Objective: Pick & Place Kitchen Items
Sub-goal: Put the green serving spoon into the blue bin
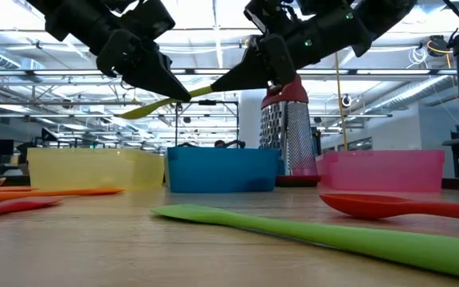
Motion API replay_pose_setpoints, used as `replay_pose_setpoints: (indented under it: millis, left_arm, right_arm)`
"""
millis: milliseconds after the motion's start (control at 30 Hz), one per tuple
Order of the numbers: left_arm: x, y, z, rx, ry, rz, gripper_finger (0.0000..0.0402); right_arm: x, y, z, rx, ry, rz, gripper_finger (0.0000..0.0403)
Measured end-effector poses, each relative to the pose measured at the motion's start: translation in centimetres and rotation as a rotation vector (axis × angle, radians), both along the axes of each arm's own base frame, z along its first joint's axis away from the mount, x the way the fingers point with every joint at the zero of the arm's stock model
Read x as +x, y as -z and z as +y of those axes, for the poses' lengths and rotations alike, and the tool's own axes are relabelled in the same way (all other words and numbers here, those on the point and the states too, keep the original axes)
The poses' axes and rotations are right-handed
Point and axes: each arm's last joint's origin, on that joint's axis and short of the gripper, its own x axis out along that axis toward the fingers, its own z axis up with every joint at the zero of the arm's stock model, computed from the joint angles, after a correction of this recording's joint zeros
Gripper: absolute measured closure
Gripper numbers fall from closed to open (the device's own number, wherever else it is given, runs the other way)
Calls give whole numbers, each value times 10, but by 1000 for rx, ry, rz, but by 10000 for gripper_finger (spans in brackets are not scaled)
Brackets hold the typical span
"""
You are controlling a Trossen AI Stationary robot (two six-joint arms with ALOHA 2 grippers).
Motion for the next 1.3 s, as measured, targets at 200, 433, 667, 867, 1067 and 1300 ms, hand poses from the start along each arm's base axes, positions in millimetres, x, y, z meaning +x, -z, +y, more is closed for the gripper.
replay_pose_setpoints:
  millis: [200,433,667,867,1067,1300]
  left_arm:
    - [0,0,0,-23,-13,-9,353]
    - [1,-2,0,-24,-12,-25,318]
    - [1,-2,2,3,-55,-22,315]
    - [0,-1,2,14,-73,-21,314]
    - [0,-1,2,-5,-85,-23,314]
    - [3,-5,2,-7,-84,-70,314]
  right_arm:
    - [0,0,0,-1,2,2,325]
    - [-2,4,0,22,13,43,337]
    - [-5,10,-3,8,109,101,327]
    - [-8,9,-12,-71,431,67,336]
    - [-9,8,-31,29,601,1,326]
    - [-4,20,-63,296,501,13,336]
